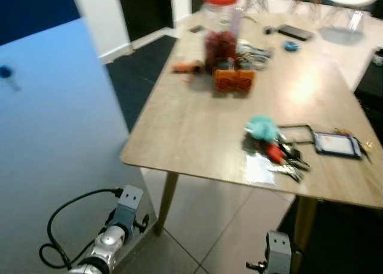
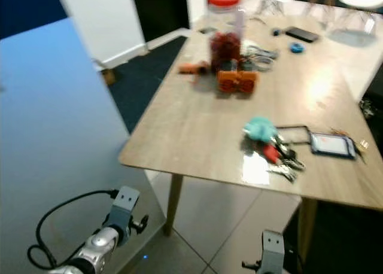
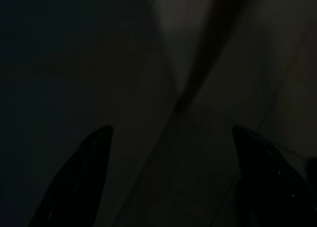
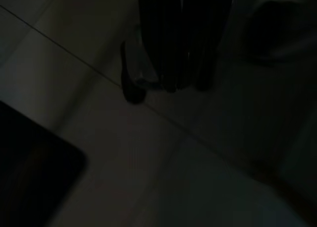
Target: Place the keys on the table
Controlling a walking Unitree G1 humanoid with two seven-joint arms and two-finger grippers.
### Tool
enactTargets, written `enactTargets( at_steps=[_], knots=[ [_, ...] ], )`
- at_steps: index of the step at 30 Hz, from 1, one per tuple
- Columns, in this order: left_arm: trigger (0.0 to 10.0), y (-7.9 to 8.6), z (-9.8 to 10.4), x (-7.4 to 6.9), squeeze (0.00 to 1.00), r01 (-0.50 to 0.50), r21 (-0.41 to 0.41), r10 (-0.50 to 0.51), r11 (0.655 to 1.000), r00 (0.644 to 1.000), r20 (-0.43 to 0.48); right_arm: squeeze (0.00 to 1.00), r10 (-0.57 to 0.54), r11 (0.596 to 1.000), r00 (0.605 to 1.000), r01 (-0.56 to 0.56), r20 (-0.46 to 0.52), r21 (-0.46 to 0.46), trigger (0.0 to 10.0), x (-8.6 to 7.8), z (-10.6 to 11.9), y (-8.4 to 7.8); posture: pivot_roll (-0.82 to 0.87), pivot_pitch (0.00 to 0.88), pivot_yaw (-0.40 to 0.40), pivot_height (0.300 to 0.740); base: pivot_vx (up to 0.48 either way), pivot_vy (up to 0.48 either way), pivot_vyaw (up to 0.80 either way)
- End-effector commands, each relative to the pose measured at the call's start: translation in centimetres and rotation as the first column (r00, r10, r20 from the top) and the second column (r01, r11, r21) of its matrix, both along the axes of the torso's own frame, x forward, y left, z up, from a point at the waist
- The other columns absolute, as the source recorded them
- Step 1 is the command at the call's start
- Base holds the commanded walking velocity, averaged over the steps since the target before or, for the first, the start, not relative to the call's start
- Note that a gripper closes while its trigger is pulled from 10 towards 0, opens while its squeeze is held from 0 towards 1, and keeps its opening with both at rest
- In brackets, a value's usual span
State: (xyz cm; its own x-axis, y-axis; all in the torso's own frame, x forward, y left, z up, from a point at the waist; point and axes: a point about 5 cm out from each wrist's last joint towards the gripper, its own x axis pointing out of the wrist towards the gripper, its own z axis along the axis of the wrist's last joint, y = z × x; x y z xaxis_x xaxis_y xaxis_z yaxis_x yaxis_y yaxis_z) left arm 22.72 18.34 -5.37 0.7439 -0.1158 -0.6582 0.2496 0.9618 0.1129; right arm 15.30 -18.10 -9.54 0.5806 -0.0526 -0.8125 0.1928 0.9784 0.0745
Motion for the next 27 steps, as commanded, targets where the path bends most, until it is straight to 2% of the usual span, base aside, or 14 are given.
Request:
enactTargets(
  at_steps=[1, 10, 19, 21, 27],
  knots=[
    [10.0, 0.1, 0.0, 0.0, 0.0, -0.01, 0.0, 0.01, 1.0, 1.0, 0.003, 0.0, 0.01, 1.0, 1.0, -0.01, -0.019, -0.006, 10.0, -0.2, -0.1, 0.2, 0.0, 0.027, 0.063, 0.74, 0.0, 0.0, 0.8],
    [10.0, 0.2, 0.0, 0.0, 0.0, -0.013, 0.001, 0.013, 1.0, 1.0, 0.002, 0.0, 0.022, 1.0, 0.999, -0.022, -0.025, -0.001, 10.0, -0.1, -0.2, 1.0, 0.0, 0.03, 0.064, 0.74, 0.0, 0.0, 0.8],
    [10.0, 0.4, -0.1, -0.2, 0.0, -0.022, 0.019, 0.023, 1.0, 1.0, -0.012, 0.0, 0.023, 1.0, 0.999, -0.024, -0.04, -0.009, 10.0, -0.6, -0.3, -0.2, 0.0, 0.032, 0.063, 0.74, 0.0, 0.0, 0.8],
    [10.0, 0.6, -0.2, -0.3, 0.0, -0.036, 0.022, 0.036, 0.999, 0.999, -0.019, 0.0, 0.019, 1.0, 0.999, -0.02, -0.04, -0.017, 10.0, -0.7, -0.2, -1.2, 0.0, 0.032, 0.064, 0.74, 0.0, 0.0, 0.8],
    [10.0, 0.7, -0.3, -0.4, 0.0, -0.048, 0.023, 0.048, 0.999, 0.998, -0.03, 0.0, 0.02, 1.0, 0.999, -0.021, -0.037, -0.023, 10.0, -0.8, -0.2, -1.4, 0.0, 0.032, 0.064, 0.74, 0.0, 0.0, 0.8]
  ],
)
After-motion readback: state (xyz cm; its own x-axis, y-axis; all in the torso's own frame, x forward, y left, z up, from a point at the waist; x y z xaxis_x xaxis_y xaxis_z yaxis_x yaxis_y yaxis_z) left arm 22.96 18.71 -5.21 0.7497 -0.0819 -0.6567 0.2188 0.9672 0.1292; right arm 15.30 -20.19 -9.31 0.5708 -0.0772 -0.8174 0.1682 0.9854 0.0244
